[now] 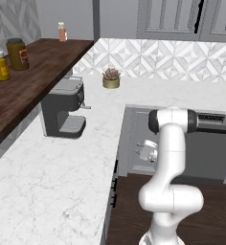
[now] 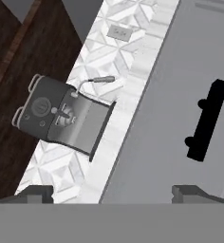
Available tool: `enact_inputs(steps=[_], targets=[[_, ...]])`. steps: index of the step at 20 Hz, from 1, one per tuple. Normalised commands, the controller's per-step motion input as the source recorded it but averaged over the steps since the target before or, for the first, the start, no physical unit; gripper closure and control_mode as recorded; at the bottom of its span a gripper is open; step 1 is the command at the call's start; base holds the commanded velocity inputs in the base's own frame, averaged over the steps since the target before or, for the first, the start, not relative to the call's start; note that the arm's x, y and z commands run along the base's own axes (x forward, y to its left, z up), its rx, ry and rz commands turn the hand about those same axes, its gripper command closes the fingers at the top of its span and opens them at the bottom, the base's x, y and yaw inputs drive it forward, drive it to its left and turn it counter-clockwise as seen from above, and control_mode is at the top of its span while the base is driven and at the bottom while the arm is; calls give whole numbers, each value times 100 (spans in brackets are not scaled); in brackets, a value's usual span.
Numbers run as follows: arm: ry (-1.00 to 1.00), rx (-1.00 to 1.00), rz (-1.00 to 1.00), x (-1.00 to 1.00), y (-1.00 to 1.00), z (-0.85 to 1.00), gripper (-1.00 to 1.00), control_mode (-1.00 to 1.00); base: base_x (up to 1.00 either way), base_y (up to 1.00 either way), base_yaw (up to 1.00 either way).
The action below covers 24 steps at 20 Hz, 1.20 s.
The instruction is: Take a straw from the drawer in front and place it inside the glass cup on the dining counter.
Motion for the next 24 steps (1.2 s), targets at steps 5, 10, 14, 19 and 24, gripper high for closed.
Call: enact_inputs(steps=[5,10,14,19,24], targets=[[3,-7,0,60,36,-32,-100,-100,0,0,0],[1,-5,0,49,21,-34,-100,-100,0,0,0],[0,-4,0,37,24,-28,-100,-100,0,0,0],[2,-3,0,38,24,-33,-100,-100,0,0,0],[3,-2,0,38,15,-36,-100,-100,0,0,0]])
